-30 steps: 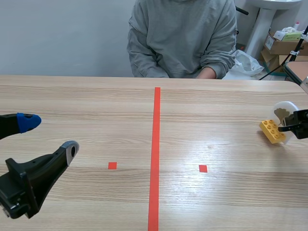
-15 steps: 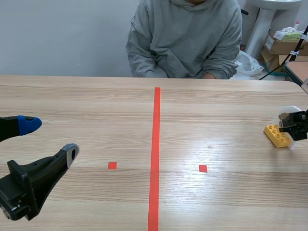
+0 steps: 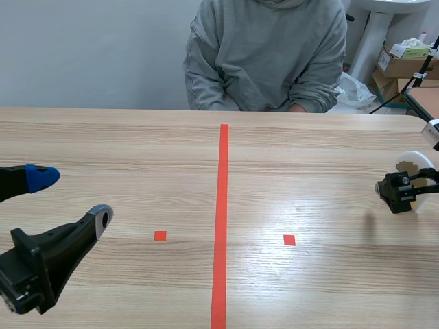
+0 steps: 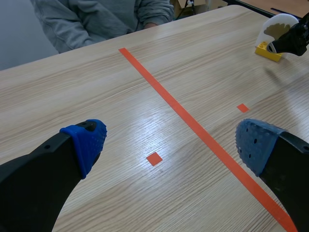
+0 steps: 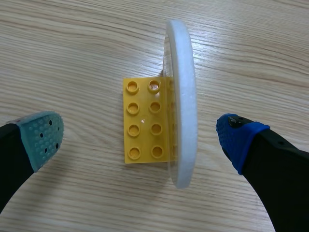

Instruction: Do the leaf sorting experiment

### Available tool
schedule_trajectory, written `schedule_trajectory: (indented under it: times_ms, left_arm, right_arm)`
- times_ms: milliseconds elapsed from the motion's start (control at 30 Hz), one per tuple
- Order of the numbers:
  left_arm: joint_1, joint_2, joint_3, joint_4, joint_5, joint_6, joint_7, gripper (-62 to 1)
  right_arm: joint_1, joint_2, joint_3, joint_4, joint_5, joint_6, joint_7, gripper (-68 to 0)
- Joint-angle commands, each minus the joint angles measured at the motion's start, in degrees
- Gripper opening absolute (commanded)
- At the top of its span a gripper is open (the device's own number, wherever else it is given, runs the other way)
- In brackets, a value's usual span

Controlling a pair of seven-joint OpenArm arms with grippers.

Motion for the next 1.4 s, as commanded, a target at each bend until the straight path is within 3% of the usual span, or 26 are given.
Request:
schedule_trajectory:
  times_ms: [0,267,600,1000,1167,1367]
  left_arm:
    - [-0.20,0.44,-0.04,0.57,-0.61,-0.09,-0.72,-3.7]
    - [-0.20,0.46,-0.04,0.57,-0.61,-0.09,-0.55,-3.7]
    - [-0.20,0.55,-0.04,0.57,-0.61,-0.09,-0.55,-3.7]
    - [-0.17,1.38,-0.04,0.57,-0.61,-0.09,-0.26,-3.7]
    - [-0.20,1.38,-0.04,0.57,-0.61,-0.09,-0.11,-3.7]
    - [-0.20,1.38,-0.04,0.57,-0.61,-0.09,-0.15,-3.7]
  right_arm:
    - [0.96,1.64,0.15,1.20,0.42,1.40,0.42,0.4]
    - [-0.17,5.99,2.71,5.73,4.13,6.91,-2.84,0.4]
    - [-12.59,9.84,13.97,25.86,10.45,16.87,-11.43,0.4]
    - [-32.11,6.73,22.49,55.95,17.53,16.87,-20.92,0.4]
    - [-39.89,4.76,24.06,65.77,20.61,16.87,-22.49,0.4]
    - [-46.07,1.75,24.22,75.43,20.98,16.28,-22.71,0.4]
